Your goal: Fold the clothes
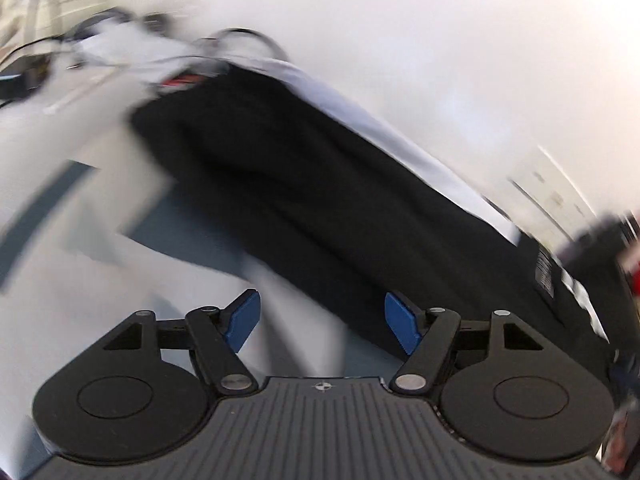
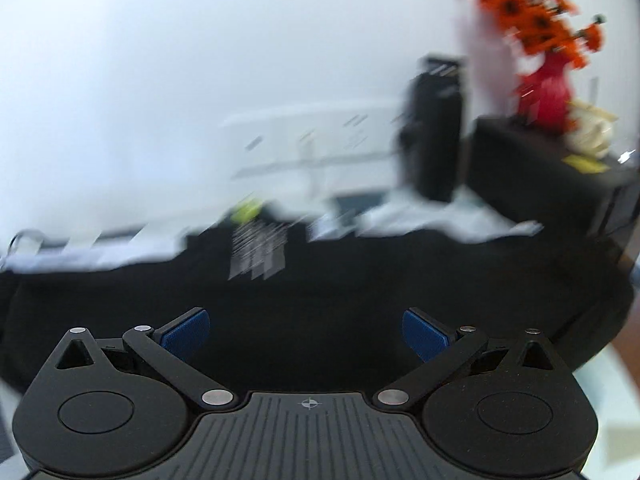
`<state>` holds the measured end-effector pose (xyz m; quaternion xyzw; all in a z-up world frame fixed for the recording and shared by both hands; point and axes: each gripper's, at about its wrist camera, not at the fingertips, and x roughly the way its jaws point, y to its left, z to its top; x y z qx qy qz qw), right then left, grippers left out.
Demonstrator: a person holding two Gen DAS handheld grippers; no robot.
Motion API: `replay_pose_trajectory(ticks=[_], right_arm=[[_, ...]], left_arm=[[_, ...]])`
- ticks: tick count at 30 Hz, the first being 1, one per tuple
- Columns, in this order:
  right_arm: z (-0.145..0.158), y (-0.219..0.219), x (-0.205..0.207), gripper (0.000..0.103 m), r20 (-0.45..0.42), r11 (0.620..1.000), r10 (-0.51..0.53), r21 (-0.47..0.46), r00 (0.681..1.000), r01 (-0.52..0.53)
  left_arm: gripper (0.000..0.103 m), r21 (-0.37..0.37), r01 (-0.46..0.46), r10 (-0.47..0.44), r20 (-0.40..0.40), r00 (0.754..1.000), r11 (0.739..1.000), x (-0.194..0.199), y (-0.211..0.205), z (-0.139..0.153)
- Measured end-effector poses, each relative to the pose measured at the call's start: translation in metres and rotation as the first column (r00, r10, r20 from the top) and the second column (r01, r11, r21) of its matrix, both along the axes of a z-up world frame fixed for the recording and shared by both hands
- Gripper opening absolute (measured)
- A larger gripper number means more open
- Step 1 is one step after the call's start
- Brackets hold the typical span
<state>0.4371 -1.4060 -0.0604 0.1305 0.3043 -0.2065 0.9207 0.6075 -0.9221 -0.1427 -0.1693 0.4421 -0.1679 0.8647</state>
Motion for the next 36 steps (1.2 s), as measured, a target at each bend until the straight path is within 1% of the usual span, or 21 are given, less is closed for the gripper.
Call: replay_pose_trajectory(ticks=[3, 5, 7, 9, 10, 12, 14, 15, 16, 17, 20, 22, 23, 26, 27, 29, 30, 32, 33, 35, 36], right_arm=[[-0.013, 0.064, 0.033, 0.102, -0.074, 0.999, 0.041, -0.012, 0.996, -0.042], [-0.019, 0.101, 0.054, 0.101, -0.130, 0.998, 0.063, -0.021, 0.989, -0.066], [-0.023, 0.131, 0.069, 0.101, -0.142, 0.998, 0.067, 0.019, 0.988, -0.065], [-0.021, 0.148, 0.079, 0.101, -0.110, 0.996, 0.064, 0.068, 0.992, -0.057], [-0.019, 0.159, 0.083, 0.102, -0.095, 0.996, 0.067, 0.073, 0.993, -0.060], [-0.016, 0.171, 0.089, 0.102, -0.086, 0.994, 0.091, 0.062, 0.992, -0.086], [-0.017, 0.176, 0.093, 0.102, -0.098, 0.994, 0.099, 0.054, 0.990, -0.094], [-0.018, 0.179, 0.095, 0.102, -0.104, 0.994, 0.102, 0.049, 0.989, -0.098], [-0.020, 0.179, 0.098, 0.102, -0.106, 0.994, 0.100, 0.058, 0.989, -0.094], [-0.022, 0.179, 0.101, 0.102, -0.109, 0.994, 0.096, 0.067, 0.989, -0.090], [-0.029, 0.176, 0.112, 0.102, -0.122, 0.991, 0.106, 0.091, 0.987, -0.095], [-0.031, 0.173, 0.119, 0.102, -0.126, 0.990, 0.108, 0.098, 0.986, -0.096], [-0.032, 0.170, 0.123, 0.102, -0.125, 0.990, 0.108, 0.100, 0.986, -0.095], [-0.028, 0.165, 0.121, 0.102, -0.098, 0.990, 0.091, 0.113, 0.991, -0.080], [-0.027, 0.163, 0.120, 0.102, -0.089, 0.990, 0.085, 0.118, 0.992, -0.075], [-0.026, 0.156, 0.117, 0.102, -0.088, 0.991, 0.071, 0.117, 0.994, -0.060], [-0.026, 0.152, 0.115, 0.102, -0.088, 0.991, 0.064, 0.120, 0.994, -0.053], [-0.025, 0.144, 0.108, 0.102, -0.085, 0.991, 0.053, 0.129, 0.995, -0.042], [-0.025, 0.140, 0.103, 0.102, -0.080, 0.990, 0.053, 0.134, 0.995, -0.042], [-0.026, 0.134, 0.094, 0.102, -0.080, 0.991, 0.053, 0.130, 0.995, -0.043], [-0.028, 0.131, 0.090, 0.101, -0.082, 0.991, 0.054, 0.124, 0.995, -0.043]], left_arm=[[0.071, -0.016, -0.019, 0.019, -0.007, 1.000, 1.000, 0.034, 0.038, -0.008], [0.071, -0.022, -0.005, 0.005, -0.006, 1.000, 1.000, 0.053, 0.051, -0.004], [0.071, -0.034, 0.017, -0.017, 0.003, 1.000, 0.999, 0.070, 0.061, 0.000], [0.071, -0.046, 0.040, -0.039, 0.012, 0.999, 0.998, 0.086, 0.071, 0.005], [0.072, -0.052, 0.050, -0.050, 0.016, 0.999, 0.997, 0.094, 0.076, 0.007], [0.072, -0.039, 0.014, -0.013, 0.006, 1.000, 0.999, 0.102, 0.083, 0.006], [0.070, -0.073, -0.049, 0.046, -0.037, 0.998, 0.996, 0.108, 0.096, -0.002], [0.064, -0.089, -0.080, 0.075, -0.059, 0.995, 0.993, 0.111, 0.102, -0.005], [0.053, -0.106, -0.094, 0.086, -0.074, 0.994, 0.990, 0.111, 0.106, -0.007], [0.050, -0.122, -0.108, 0.097, -0.088, 0.991, 0.987, 0.111, 0.111, -0.008], [0.049, -0.149, -0.087, 0.079, -0.057, 0.995, 0.985, 0.107, 0.113, -0.002], [0.049, -0.169, -0.040, 0.036, -0.031, 0.999, 0.985, 0.107, 0.108, 0.003], [0.049, -0.167, -0.024, 0.019, -0.033, 0.999, 0.986, 0.109, 0.103, 0.005], [0.049, -0.172, 0.001, -0.013, -0.073, 0.997, 0.985, 0.128, 0.085, -0.002], [0.049, -0.162, 0.003, -0.018, -0.093, 0.995, 0.987, 0.135, 0.078, -0.006], [0.049, -0.137, -0.007, -0.013, -0.146, 0.989, 0.991, 0.147, 0.066, -0.017], [0.049, -0.138, -0.019, -0.005, -0.171, 0.985, 0.990, 0.152, 0.062, -0.022], [0.050, -0.144, -0.027, -0.001, -0.196, 0.981, 0.989, 0.157, 0.056, -0.030], [0.050, -0.138, -0.031, 0.003, -0.197, 0.980, 0.990, 0.161, 0.052, -0.034], [0.050, -0.152, -0.048, 0.019, -0.183, 0.983, 0.987, 0.166, 0.050, -0.037], [0.040, -0.174, -0.062, 0.032, -0.168, 0.985, 0.983, 0.169, 0.051, -0.036]])
